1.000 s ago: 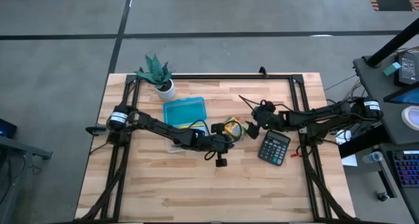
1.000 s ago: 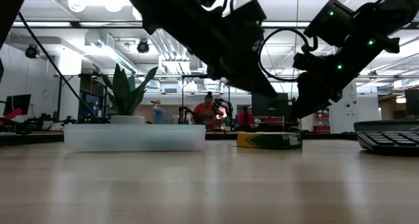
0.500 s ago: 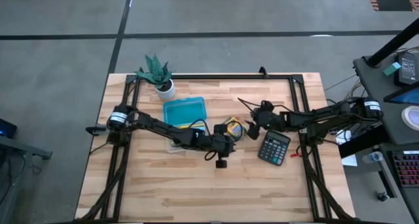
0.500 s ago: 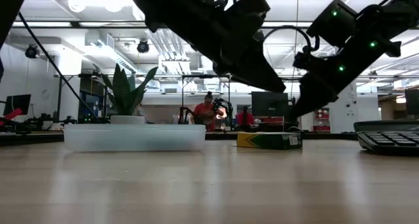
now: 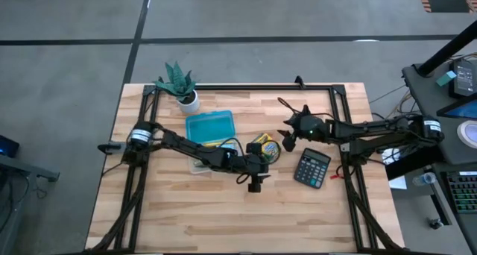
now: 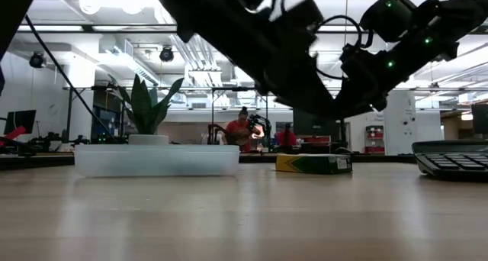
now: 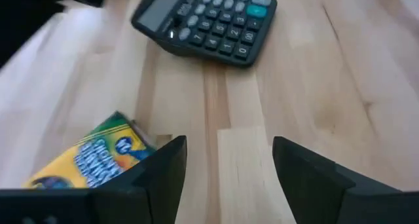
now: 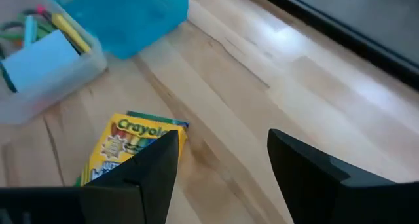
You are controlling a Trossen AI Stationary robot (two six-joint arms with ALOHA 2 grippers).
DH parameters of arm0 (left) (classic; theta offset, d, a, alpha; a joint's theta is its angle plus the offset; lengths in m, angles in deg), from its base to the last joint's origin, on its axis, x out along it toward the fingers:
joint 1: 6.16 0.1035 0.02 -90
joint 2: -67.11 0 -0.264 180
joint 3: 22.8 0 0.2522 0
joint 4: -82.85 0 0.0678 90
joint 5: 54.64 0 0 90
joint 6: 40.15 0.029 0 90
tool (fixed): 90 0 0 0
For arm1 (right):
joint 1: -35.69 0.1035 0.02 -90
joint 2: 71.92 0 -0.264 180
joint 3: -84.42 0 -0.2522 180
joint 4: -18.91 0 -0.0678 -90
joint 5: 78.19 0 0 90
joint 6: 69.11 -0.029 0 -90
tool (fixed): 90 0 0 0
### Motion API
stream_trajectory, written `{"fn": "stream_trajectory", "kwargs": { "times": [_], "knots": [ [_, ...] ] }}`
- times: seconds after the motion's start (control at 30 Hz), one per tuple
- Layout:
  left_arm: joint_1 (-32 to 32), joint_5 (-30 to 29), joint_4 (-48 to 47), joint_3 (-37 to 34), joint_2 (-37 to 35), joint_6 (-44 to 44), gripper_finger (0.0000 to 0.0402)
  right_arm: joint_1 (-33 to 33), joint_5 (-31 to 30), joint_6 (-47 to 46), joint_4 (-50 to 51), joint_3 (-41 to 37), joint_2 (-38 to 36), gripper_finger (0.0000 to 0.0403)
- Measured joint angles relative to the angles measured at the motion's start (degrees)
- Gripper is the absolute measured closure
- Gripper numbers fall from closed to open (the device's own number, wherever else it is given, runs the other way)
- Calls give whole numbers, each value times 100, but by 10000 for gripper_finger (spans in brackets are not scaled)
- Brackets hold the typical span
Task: Pack school essentials
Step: Put the yellow crayon box into the blue supply box
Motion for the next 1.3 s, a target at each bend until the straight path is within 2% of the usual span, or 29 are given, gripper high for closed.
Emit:
{"fn": "stream_trajectory", "kwargs": {
  "times": [0.2, 0.3, 0.43, 0.77, 0.93, 1.07, 1.17, 1.3],
  "knots": [
    [-9, -360, 47, 236, 476, -551, 192, -49, 28, -303, 150, -5, 224, 179],
    [-3, -648, 17, 307, 608, -446, 192, -50, 40, -303, 256, -2, 399, 179],
    [2, -679, 10, 373, 605, -408, 192, -50, 90, -255, 390, -4, 734, 179],
    [-58, -678, -154, 416, 286, -448, 192, -48, 1094, -23, 46, -1, 1659, 179],
    [-139, -663, -529, 409, 4, -479, 191, 25, 1715, -39, 26, 0, 1602, 179],
    [-145, -603, -988, 400, -232, -725, 191, 287, 2616, -8, -171, -7, 1404, 179],
    [-149, -597, -1159, 347, -338, -753, 191, 483, 2645, 95, -232, 20, 1212, 179],
    [-162, -566, -1273, 322, -307, -851, 191, 492, 2148, 74, 156, 111, 820, 179]
  ]
}}
